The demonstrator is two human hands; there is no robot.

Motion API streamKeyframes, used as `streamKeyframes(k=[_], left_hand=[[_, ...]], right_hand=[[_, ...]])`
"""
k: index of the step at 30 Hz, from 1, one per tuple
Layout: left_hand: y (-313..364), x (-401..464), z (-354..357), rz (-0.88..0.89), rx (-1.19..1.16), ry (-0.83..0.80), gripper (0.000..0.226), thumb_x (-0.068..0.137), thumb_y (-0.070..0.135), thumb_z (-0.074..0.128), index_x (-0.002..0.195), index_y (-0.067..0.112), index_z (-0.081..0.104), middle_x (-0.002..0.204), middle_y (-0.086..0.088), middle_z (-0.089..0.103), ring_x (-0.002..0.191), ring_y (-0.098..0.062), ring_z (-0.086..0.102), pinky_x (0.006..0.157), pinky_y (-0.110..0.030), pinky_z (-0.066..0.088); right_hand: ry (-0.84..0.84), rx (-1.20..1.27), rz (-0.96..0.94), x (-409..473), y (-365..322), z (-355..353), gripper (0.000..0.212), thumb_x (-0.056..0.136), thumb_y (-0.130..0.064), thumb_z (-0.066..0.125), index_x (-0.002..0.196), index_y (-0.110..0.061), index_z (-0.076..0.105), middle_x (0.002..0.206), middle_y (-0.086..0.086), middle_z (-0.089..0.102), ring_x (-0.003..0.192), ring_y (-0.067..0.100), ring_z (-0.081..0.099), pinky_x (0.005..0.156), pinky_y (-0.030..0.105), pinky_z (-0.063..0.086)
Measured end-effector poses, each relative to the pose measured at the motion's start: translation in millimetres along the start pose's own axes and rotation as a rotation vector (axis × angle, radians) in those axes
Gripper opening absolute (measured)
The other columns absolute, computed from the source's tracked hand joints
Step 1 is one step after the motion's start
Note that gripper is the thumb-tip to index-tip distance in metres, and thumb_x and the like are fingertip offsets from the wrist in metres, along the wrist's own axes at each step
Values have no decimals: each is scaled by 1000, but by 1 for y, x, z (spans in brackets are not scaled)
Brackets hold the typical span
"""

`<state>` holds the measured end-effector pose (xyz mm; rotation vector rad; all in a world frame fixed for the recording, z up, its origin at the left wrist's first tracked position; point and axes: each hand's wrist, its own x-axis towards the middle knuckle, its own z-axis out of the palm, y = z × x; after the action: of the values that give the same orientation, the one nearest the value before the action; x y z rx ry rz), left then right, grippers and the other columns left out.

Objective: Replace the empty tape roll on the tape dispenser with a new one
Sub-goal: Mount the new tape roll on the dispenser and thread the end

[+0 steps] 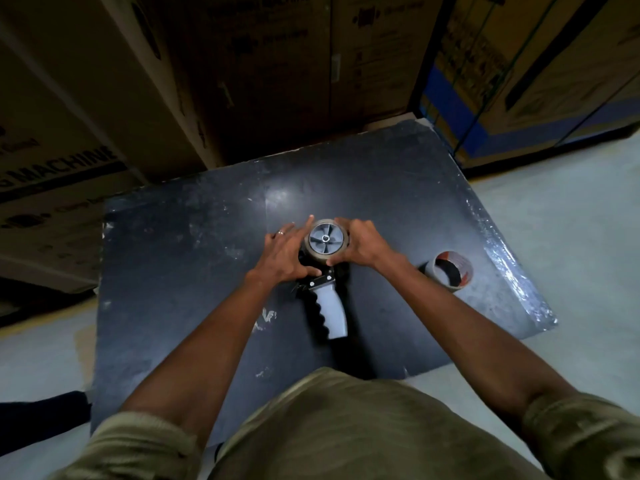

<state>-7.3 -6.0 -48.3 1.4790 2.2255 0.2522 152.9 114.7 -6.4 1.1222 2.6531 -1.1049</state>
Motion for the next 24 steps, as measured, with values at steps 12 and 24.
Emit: streamKeyframes(k=[12, 24], left_hand=[[-6, -15, 15, -107, -31, 213, 54, 77, 45, 78, 126, 30, 65, 160, -5, 26, 147, -30, 21, 114, -51, 31], [-8, -14, 23, -57, -150, 325, 10, 79, 29, 79, 77, 20, 75, 142, -2, 44, 134, -23, 34, 105, -38, 43]], right_hand=[[-11, -32, 17, 5, 4, 9, 88, 63, -31, 97, 137, -7, 57, 128, 16, 72, 122, 34, 66, 102, 42, 50], [21, -23, 19, 7, 12, 17, 91, 67, -26, 95, 142, -1, 51, 133, 21, 68, 123, 37, 65, 104, 44, 48]])
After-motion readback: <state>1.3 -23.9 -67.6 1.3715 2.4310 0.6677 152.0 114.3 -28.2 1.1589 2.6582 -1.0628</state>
